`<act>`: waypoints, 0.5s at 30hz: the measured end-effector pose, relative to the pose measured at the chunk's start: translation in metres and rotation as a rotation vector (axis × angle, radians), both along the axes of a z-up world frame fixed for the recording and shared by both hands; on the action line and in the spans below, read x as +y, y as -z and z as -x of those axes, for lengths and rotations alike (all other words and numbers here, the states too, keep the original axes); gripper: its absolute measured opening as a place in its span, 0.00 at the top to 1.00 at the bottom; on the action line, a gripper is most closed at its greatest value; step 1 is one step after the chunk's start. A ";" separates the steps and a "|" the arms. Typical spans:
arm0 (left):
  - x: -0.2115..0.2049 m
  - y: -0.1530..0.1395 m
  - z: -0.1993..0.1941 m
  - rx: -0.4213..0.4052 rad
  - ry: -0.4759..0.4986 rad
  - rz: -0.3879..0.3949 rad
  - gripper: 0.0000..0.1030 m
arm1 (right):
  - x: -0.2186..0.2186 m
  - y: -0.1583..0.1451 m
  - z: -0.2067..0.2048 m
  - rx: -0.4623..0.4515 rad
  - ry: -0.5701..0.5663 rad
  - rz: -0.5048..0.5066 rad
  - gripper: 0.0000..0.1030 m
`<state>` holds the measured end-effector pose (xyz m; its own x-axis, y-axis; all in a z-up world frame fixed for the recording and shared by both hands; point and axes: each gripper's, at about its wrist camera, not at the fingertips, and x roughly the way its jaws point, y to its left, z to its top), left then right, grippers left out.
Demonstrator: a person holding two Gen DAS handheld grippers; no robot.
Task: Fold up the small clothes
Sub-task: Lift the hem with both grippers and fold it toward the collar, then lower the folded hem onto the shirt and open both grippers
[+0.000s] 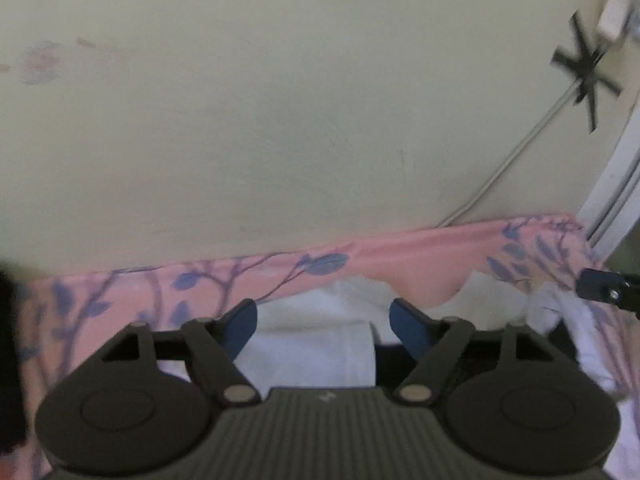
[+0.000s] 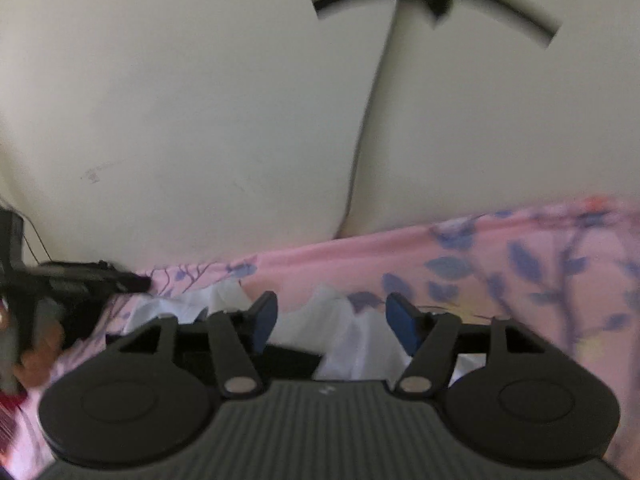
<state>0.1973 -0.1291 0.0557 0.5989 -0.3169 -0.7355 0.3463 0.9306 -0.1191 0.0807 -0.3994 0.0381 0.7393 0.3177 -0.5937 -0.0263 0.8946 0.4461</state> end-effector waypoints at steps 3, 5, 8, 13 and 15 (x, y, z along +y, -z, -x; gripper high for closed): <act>-0.016 0.024 -0.019 0.041 -0.016 0.023 0.08 | 0.013 0.026 -0.046 0.090 -0.024 0.012 0.29; -0.024 0.041 -0.033 0.085 -0.031 0.025 0.11 | 0.022 0.044 -0.069 0.154 -0.046 0.026 0.29; -0.035 0.059 -0.040 0.135 -0.011 0.013 0.59 | 0.034 0.054 -0.077 0.166 -0.072 0.051 0.34; -0.038 0.049 -0.017 0.071 0.037 -0.025 0.87 | 0.058 0.036 -0.057 0.089 -0.178 0.102 0.85; -0.027 0.028 0.004 0.016 0.046 0.013 0.87 | 0.064 0.014 -0.037 0.026 -0.181 0.134 0.85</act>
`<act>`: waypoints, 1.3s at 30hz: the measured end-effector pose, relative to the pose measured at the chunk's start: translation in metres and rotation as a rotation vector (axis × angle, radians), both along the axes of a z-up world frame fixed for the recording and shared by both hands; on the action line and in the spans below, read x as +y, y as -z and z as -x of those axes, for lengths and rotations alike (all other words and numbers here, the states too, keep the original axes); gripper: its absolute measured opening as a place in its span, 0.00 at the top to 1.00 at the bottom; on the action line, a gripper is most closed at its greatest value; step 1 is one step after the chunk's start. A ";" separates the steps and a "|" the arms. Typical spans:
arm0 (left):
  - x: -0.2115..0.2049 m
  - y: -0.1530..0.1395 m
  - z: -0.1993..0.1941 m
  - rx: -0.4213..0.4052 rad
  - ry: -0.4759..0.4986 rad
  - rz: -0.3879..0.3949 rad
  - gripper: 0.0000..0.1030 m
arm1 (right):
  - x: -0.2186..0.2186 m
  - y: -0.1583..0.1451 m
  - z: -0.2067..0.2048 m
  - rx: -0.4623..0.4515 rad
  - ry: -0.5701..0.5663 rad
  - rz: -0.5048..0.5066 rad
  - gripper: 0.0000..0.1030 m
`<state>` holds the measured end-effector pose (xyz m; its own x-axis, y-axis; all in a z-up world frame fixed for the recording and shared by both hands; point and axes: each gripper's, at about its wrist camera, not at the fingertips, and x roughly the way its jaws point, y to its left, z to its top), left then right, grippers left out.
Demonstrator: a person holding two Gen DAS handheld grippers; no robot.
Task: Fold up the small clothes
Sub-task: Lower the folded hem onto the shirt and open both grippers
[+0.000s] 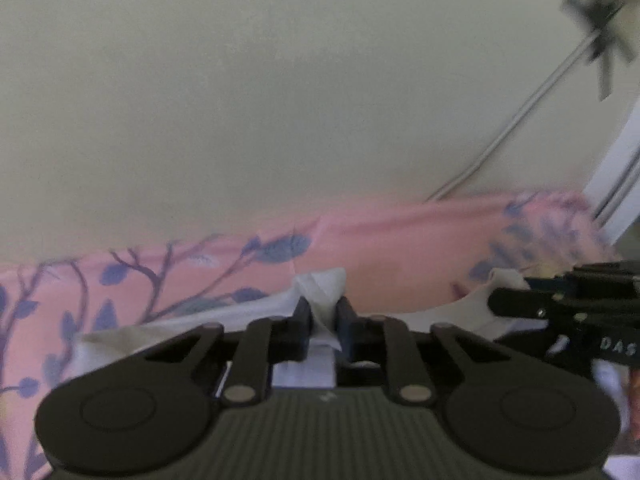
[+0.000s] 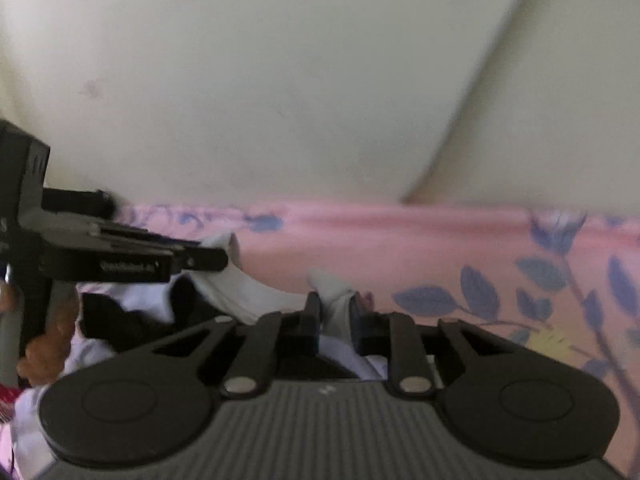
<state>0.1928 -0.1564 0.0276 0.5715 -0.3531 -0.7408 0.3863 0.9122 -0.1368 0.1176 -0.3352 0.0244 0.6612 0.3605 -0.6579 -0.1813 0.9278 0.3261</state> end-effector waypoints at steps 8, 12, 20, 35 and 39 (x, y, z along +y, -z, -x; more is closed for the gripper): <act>0.078 -0.061 0.165 -0.164 0.070 0.228 0.87 | 0.024 -0.073 0.158 -0.238 -0.147 -0.050 0.87; 0.108 -0.032 0.253 -0.121 0.073 0.266 0.86 | 0.031 -0.052 0.242 -0.205 -0.177 -0.138 0.90; 0.131 0.013 0.332 -0.012 0.044 0.204 0.70 | 0.046 0.015 0.334 -0.132 -0.010 -0.158 0.50; 0.115 -0.009 0.252 -0.066 -0.022 0.244 0.68 | -0.001 -0.004 0.301 -0.138 0.348 0.046 0.82; 0.114 0.011 0.251 -0.018 -0.018 0.244 0.66 | -0.033 -0.008 0.331 -0.177 0.395 -0.147 0.75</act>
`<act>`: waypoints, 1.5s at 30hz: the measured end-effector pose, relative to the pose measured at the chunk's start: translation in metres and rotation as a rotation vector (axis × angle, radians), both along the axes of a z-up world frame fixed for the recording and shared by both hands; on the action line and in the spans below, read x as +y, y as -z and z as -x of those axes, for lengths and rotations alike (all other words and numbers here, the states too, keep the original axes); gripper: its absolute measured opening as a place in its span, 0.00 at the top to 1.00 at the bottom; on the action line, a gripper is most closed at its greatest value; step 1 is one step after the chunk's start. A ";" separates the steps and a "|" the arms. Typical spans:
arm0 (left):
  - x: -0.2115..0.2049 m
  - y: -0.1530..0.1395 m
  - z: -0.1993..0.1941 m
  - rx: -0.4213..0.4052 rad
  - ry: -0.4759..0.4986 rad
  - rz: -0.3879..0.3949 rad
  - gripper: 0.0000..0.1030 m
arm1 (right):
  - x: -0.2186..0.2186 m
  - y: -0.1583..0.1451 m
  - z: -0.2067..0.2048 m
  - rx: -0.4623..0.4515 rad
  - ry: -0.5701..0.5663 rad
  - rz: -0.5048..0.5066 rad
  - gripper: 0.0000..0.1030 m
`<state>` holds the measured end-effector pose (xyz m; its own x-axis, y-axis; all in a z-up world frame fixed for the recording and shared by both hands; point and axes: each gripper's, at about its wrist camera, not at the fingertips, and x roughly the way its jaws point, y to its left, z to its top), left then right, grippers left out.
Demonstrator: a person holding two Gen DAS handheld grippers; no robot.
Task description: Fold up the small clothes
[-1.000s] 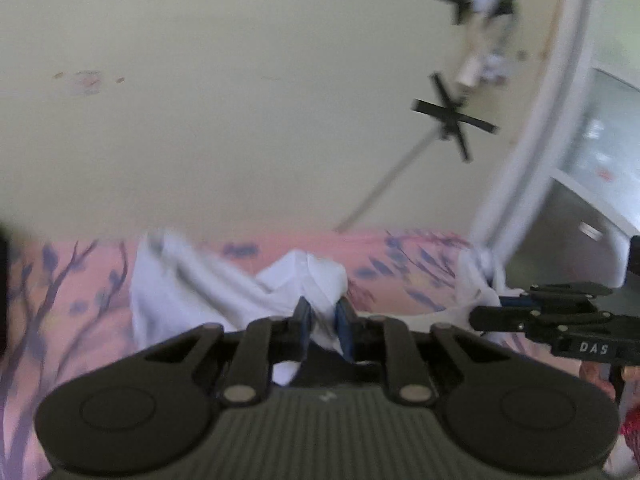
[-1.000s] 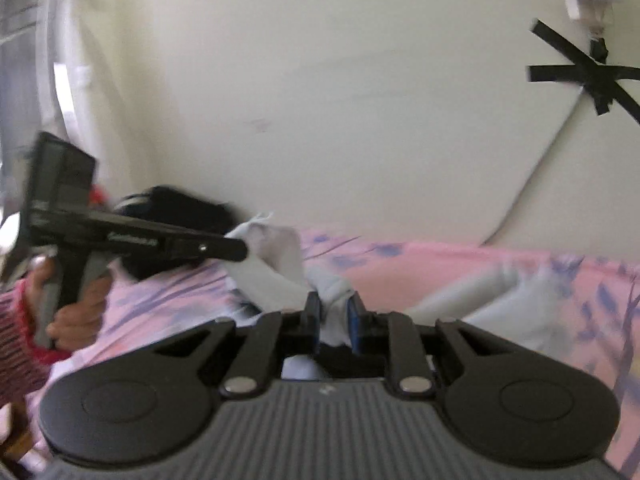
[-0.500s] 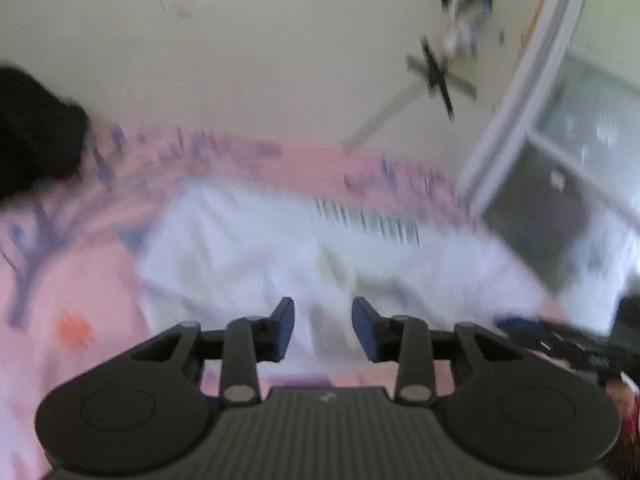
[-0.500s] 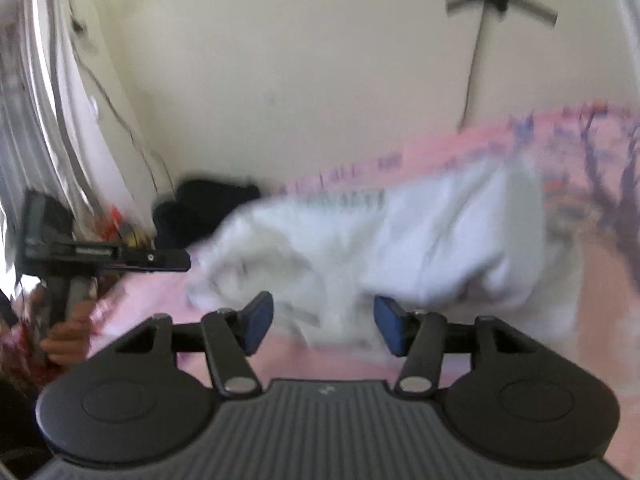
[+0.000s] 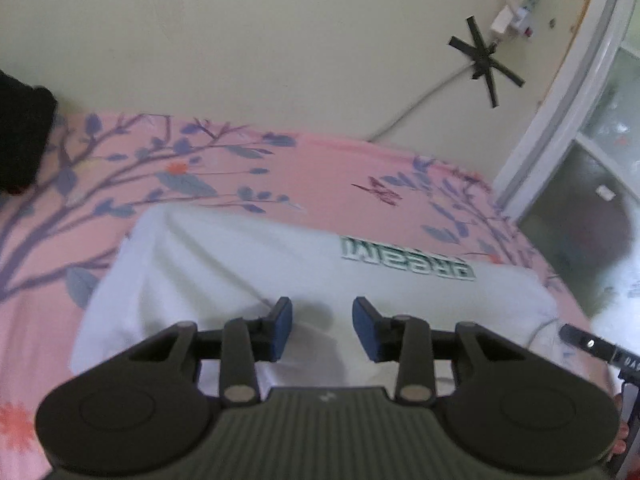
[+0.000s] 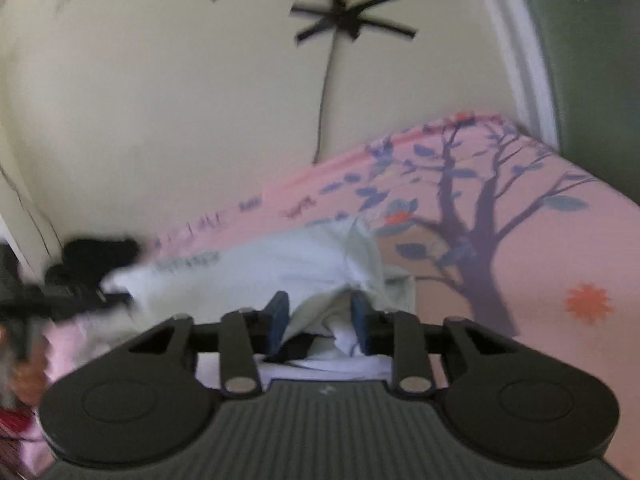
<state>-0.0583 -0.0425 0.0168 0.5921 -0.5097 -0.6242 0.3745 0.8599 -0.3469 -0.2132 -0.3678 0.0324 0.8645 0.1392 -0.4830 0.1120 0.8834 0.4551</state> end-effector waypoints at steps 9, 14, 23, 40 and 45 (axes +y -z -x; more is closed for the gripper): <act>-0.015 0.002 0.002 -0.031 0.032 -0.023 0.65 | -0.017 -0.003 -0.057 0.032 -0.017 -0.007 0.45; -0.024 0.008 -0.008 -0.060 -0.008 -0.094 0.69 | -0.003 0.001 -0.088 -0.032 -0.010 0.108 1.00; -0.028 0.015 -0.015 -0.018 -0.024 -0.081 0.58 | -0.016 0.004 -0.065 -0.026 0.083 0.122 0.44; 0.087 -0.027 0.032 -0.120 -0.199 -0.008 0.42 | -0.005 -0.021 0.042 -0.025 0.060 0.130 0.65; 0.121 -0.018 0.016 -0.016 -0.297 0.067 0.40 | 0.004 -0.026 0.019 -0.076 0.045 0.065 0.62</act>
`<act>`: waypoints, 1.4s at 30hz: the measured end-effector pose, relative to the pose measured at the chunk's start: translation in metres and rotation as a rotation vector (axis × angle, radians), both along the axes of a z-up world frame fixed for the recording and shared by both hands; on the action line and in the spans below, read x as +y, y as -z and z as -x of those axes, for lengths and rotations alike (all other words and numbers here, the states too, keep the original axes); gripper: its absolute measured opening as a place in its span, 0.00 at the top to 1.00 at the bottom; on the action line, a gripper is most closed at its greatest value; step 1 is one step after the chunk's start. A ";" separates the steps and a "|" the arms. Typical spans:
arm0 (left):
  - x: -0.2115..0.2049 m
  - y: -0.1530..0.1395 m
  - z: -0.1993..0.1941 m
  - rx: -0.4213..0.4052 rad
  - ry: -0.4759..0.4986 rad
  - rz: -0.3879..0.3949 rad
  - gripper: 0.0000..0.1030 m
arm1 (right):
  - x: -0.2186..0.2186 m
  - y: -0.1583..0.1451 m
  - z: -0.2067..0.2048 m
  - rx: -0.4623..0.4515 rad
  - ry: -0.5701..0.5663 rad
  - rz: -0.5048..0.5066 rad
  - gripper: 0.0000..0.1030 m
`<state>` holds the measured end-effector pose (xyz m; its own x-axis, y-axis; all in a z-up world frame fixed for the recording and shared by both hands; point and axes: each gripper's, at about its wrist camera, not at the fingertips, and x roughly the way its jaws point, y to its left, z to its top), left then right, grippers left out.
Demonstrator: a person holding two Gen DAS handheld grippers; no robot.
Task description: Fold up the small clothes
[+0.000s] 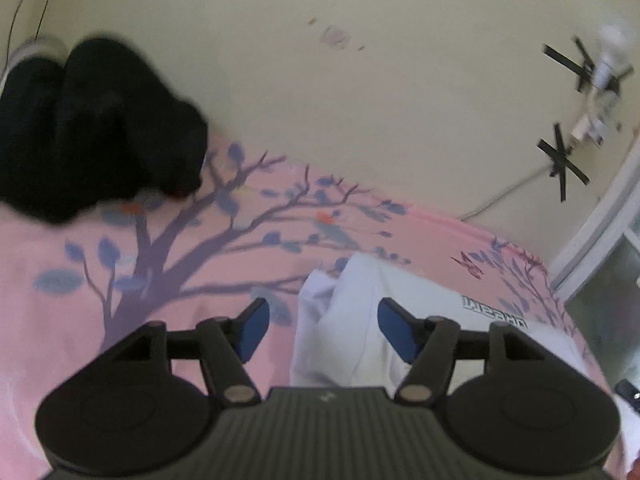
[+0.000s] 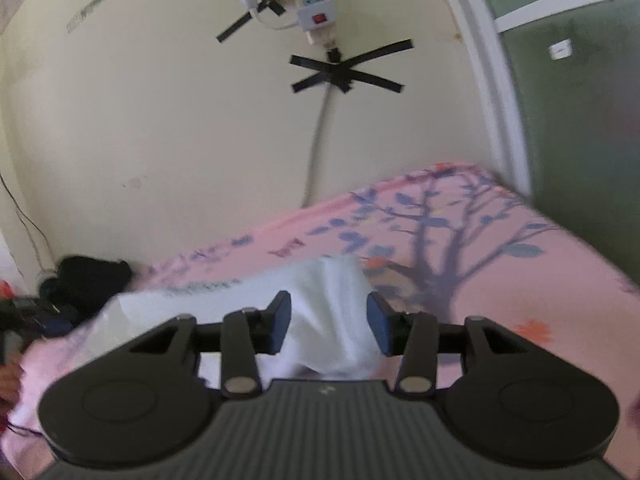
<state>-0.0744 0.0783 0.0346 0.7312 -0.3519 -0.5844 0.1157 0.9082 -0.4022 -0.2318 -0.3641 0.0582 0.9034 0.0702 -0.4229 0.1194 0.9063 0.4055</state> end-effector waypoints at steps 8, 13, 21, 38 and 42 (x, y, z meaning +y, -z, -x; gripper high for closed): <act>-0.035 0.040 -0.018 0.045 0.019 -0.223 0.48 | 0.013 0.047 -0.036 0.148 -0.055 -0.101 0.67; -0.007 0.021 -0.002 0.001 -0.011 -0.073 0.49 | -0.019 0.026 0.014 0.072 0.029 -0.224 0.51; -0.045 -0.008 0.004 -0.066 0.189 0.128 0.47 | -0.046 0.035 0.023 0.118 0.111 -0.377 0.50; -0.102 0.032 0.005 0.001 0.361 0.014 0.59 | 0.000 0.019 -0.039 0.058 -0.048 -0.439 0.86; -0.058 0.012 0.005 -0.057 0.283 0.152 0.58 | 0.052 -0.029 -0.070 0.012 -0.207 -0.311 0.87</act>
